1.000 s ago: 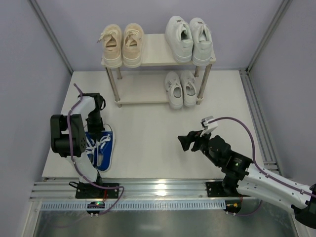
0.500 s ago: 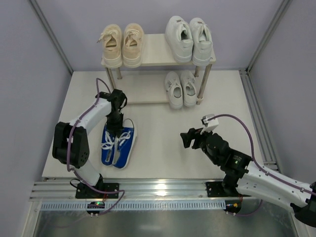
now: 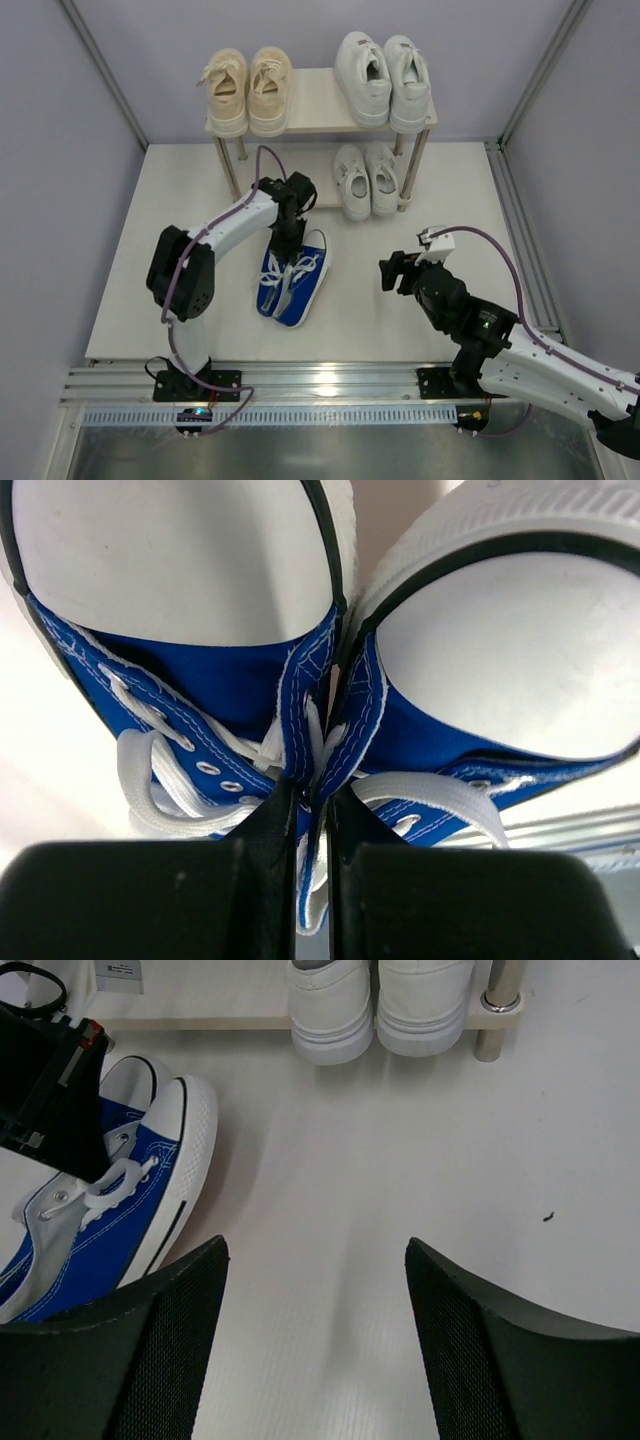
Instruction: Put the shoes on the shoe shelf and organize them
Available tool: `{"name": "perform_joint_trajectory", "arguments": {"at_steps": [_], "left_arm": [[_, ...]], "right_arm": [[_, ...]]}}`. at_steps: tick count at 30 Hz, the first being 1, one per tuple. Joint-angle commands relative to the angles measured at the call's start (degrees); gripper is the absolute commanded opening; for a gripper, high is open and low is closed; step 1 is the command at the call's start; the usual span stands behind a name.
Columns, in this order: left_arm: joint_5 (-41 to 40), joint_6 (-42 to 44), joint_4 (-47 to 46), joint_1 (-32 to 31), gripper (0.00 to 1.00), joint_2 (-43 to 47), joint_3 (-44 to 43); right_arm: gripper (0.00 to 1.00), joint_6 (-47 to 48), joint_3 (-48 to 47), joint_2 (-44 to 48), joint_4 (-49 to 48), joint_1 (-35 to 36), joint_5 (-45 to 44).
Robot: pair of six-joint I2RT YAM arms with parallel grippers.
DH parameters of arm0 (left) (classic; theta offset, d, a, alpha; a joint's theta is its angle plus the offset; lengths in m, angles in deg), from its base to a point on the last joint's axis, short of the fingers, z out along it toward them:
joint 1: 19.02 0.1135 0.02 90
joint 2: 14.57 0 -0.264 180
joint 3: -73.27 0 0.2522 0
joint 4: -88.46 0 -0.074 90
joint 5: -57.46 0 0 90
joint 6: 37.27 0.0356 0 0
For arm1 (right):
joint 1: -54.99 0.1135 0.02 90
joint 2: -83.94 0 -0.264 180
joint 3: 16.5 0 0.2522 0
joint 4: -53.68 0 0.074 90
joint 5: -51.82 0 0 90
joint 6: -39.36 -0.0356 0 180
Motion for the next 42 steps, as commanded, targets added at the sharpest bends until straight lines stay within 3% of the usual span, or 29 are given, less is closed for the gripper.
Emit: {"name": "perform_joint_trajectory", "arguments": {"at_steps": [1,4,10,12,13,16,19,26,31,42], "left_arm": [[-1.57,-0.29,-2.12,-0.85,0.0,-3.46,-8.58],[-3.95,0.77,-2.03,-0.85,0.0,-6.81,-11.23],[-5.18,1.12,-2.39,-2.43,0.02,-6.12,-6.85],[-5.88,1.12,-2.73,-3.74,0.31,-2.71,-4.31],[-6.15,0.95,-2.82,-4.1,0.53,-1.55,-3.59],[-8.42,0.68,-2.82,-4.98,0.83,3.72,-1.75],[-11.15,0.33,-3.35,-5.15,0.93,8.72,-0.69],[-13.53,1.9,-7.82,-5.15,0.97,15.86,4.84],[-9.49,3.32,-10.03,-5.51,0.85,14.46,6.96],[-15.81,-2.75,-28.39,-8.4,0.79,20.08,21.81]], "right_arm": [[0.74,-1.02,-3.06,0.93,3.36,0.26,-4.41],[0.74,-2.16,-3.59,1.72,5.73,0.35,-5.21],[0.74,-4.18,-3.06,2.52,7.58,0.35,-6.7],[0.74,-4.18,-3.06,1.99,7.41,0.35,-6.79],[0.74,-4.36,-3.23,1.29,7.41,0.35,-6.88],[0.74,-4.1,-3.67,-0.2,6.88,0.35,-6.88],[0.74,-3.83,-3.67,-1.35,6.09,0.35,-6.97],[0.74,-3.48,-3.24,-3.28,4.86,0.61,-8.38],[0.74,-3.48,-3.5,-4.6,4.07,0.7,-9.08],[0.74,-3.13,-3.23,-6.36,2.22,0.87,-8.11]]}}
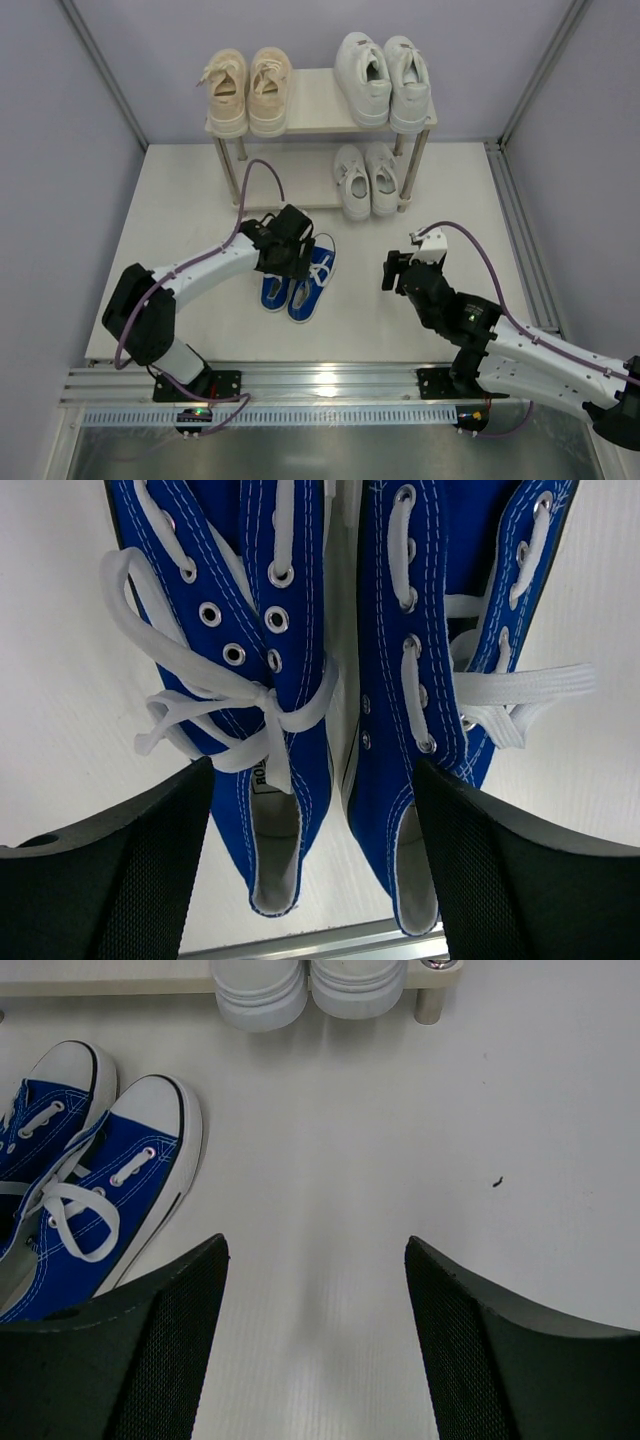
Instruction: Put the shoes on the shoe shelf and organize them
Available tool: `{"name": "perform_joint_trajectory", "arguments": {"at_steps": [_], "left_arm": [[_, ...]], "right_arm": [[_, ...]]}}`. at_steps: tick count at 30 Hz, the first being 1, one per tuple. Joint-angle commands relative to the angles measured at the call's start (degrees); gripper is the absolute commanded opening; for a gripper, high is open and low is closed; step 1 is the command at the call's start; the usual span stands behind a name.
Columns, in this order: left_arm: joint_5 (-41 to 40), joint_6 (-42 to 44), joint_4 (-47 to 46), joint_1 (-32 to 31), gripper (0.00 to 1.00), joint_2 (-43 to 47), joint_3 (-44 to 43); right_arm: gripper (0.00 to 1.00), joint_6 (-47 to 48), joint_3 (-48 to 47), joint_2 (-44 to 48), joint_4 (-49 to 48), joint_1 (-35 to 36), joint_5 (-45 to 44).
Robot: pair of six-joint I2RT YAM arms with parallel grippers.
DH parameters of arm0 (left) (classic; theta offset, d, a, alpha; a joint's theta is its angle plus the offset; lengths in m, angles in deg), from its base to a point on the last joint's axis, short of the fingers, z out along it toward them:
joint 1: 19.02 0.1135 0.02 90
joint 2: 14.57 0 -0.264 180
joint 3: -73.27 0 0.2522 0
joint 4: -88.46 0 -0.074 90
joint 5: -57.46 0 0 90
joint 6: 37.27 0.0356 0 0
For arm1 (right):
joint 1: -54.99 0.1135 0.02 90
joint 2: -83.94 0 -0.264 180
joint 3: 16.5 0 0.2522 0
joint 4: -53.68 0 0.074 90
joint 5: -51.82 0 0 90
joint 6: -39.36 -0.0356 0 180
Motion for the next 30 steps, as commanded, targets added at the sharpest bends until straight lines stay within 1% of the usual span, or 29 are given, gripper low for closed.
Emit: {"name": "perform_joint_trajectory", "arguments": {"at_steps": [1,4,10,14,16,22,25,30], "left_arm": [[-3.57,-2.7,-10.21,-0.84,0.78,4.28,2.62],[-5.69,-2.88,-13.98,-1.98,0.77,5.16,4.12],[-9.11,-2.44,-17.25,-5.58,0.75,4.64,3.77],[-13.68,-3.14,-15.15,-6.12,0.75,1.04,2.28],[-15.62,-3.41,-14.44,-6.03,0.75,0.68,1.57],[-15.62,-2.97,-16.37,-6.21,0.75,3.76,2.28],[-15.63,-2.27,-14.71,-6.21,0.76,1.13,1.23],[-12.2,-3.23,-14.17,-6.12,0.76,-1.17,2.01]], "right_arm": [[0.74,0.3,-1.79,-0.33,-2.83,0.44,-0.77],[0.74,0.74,-1.79,-0.59,-3.18,0.44,-0.86],[0.74,0.74,-1.44,-0.77,-3.62,0.44,-0.94],[0.73,0.3,-1.0,-0.07,-2.74,0.44,-1.56],[0.73,0.22,-0.65,0.81,-2.48,0.44,-1.65],[0.73,0.04,-0.47,1.52,-1.68,0.44,-2.09],[0.74,-0.05,-0.65,1.34,-1.86,0.44,-2.17],[0.74,-0.48,-0.48,1.08,-1.6,0.44,-2.09]]}}
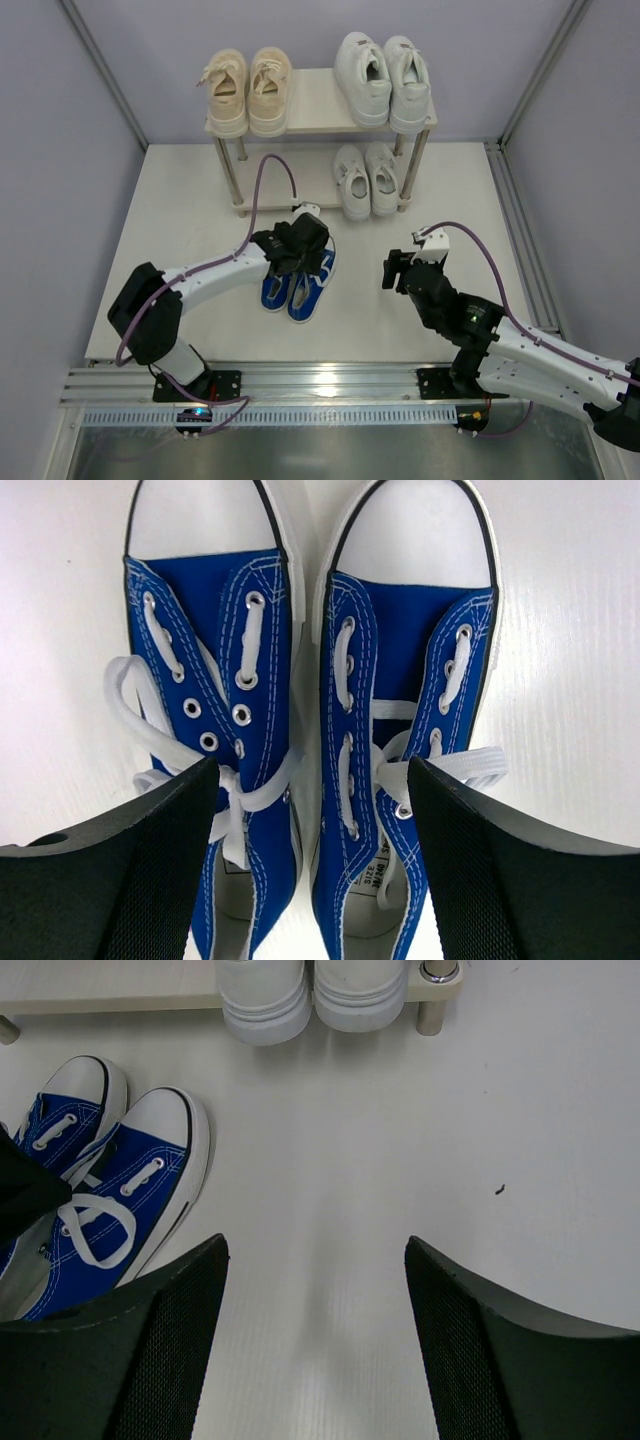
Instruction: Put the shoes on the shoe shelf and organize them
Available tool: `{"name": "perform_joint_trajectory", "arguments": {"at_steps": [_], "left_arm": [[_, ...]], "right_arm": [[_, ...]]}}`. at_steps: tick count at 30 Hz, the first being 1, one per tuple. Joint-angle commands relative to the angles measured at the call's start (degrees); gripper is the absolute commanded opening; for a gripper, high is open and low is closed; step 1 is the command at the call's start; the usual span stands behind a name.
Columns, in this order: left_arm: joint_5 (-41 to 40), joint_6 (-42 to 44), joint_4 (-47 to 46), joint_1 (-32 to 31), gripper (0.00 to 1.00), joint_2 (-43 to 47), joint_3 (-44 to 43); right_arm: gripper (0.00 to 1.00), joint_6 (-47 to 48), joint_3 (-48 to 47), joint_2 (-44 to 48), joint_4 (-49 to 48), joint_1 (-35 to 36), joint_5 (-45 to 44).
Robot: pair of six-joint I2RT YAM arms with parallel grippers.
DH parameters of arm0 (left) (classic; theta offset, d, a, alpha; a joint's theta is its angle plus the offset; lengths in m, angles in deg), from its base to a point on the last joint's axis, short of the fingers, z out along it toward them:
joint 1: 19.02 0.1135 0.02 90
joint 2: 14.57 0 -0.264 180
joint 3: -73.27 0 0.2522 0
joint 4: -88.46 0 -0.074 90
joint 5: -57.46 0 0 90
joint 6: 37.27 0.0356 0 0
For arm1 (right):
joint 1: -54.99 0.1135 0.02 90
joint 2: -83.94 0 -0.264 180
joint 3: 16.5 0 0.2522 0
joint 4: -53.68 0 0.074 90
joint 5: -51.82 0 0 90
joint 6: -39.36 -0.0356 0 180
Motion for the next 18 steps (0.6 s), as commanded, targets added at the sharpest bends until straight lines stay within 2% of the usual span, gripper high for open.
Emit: {"name": "perform_joint_trajectory", "arguments": {"at_steps": [1,10,18], "left_arm": [[1.29,-0.94,-1.1,-0.02,0.75,-1.15,-0.61],[-0.55,-1.55,0.74,0.07,0.75,-2.28,1.76],[-0.03,-1.29,-1.72,-0.02,0.71,-4.39,4.66]], "right_arm": [[0.74,-0.9,-0.3,0.18,-0.29,0.37,-1.76],[0.73,-1.69,0.58,0.62,-0.46,0.37,-1.94],[0.74,-2.04,0.84,1.06,0.07,0.37,-2.11]]}}
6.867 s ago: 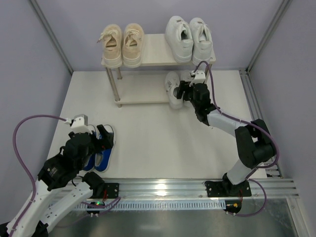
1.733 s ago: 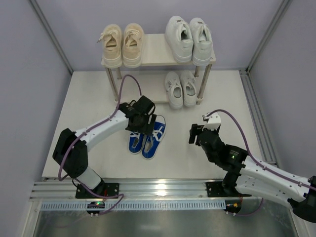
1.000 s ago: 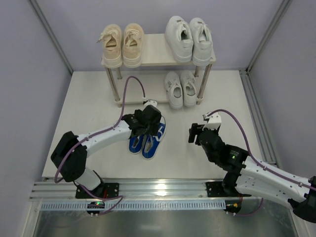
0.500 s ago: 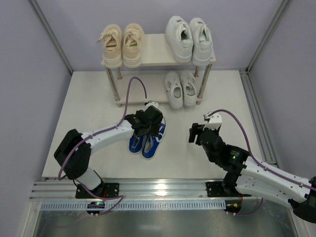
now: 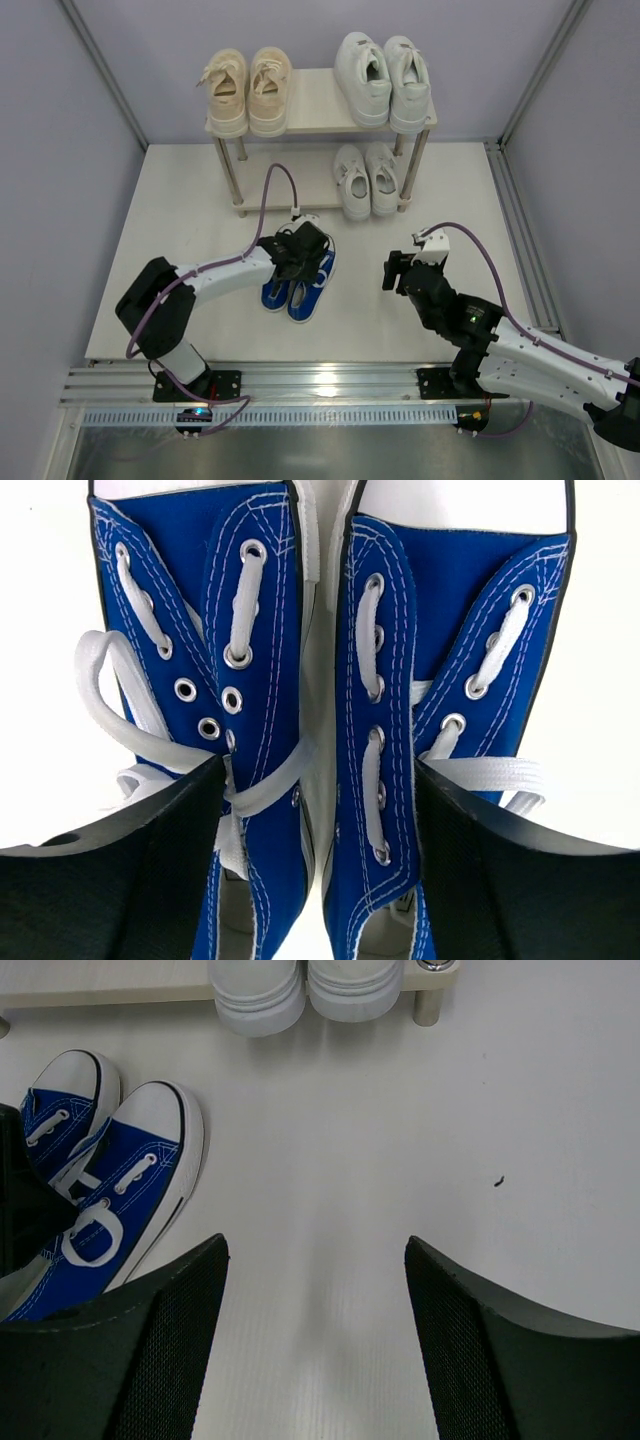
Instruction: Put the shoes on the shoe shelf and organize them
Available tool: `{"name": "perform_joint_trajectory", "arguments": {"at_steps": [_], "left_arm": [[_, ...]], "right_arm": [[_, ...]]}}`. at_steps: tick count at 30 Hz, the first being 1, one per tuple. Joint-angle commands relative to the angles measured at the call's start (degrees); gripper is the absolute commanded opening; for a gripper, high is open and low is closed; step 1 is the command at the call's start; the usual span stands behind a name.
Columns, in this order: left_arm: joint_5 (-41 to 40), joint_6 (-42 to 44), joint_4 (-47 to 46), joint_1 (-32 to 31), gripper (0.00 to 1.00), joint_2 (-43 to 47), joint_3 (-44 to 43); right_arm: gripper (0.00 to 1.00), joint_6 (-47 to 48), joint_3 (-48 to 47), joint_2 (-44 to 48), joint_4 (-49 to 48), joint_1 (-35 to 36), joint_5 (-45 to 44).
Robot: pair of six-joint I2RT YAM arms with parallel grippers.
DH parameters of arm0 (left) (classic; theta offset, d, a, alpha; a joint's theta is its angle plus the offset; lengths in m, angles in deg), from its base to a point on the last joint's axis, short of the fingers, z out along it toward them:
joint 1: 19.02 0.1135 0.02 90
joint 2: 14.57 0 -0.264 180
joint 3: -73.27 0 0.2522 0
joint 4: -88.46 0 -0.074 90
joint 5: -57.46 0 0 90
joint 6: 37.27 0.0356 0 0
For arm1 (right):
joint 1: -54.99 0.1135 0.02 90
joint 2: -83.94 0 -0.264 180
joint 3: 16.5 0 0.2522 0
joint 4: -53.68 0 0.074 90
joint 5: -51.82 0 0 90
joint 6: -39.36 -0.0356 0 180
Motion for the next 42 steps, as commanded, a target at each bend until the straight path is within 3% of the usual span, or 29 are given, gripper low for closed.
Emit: {"name": "perform_joint_trajectory", "arguments": {"at_steps": [1,4,5,7,8,9,29,36,42], "left_arm": [[-0.18,-0.59,-1.55,-0.02,0.69,-0.81,2.65],[0.96,-0.32,-3.57,-0.02,0.52,-0.99,3.71],[1.4,-0.15,-4.18,-0.02,0.38,-1.07,3.8],[2.28,0.03,-4.36,-0.02,0.2,-0.99,3.8],[2.37,0.11,-4.19,0.07,0.03,-0.99,3.54],[2.46,0.12,-4.01,-0.02,0.0,-0.9,3.54],[-3.25,-4.63,14.09,-0.02,0.0,11.49,-8.14],[-8.79,-2.0,12.87,-0.02,0.0,12.73,-13.94],[-11.08,3.97,3.74,4.01,0.0,8.86,-16.68]], "right_arm": [[0.74,-1.06,0.23,1.3,-0.17,0.37,-2.04],[0.74,-1.15,0.41,1.48,0.0,0.37,-2.13],[0.74,-1.32,0.41,1.39,0.0,0.37,-2.05],[0.74,-1.32,0.41,1.3,0.09,0.28,-2.05],[0.73,-1.32,0.41,1.3,0.18,0.37,-2.05],[0.73,-1.5,0.41,1.21,0.18,0.37,-2.05],[0.73,-1.06,1.11,3.06,0.35,0.46,-2.48],[0.73,-0.89,1.11,3.67,0.36,0.37,-2.4],[0.73,0.08,0.94,4.55,0.71,0.37,-2.84]]}}
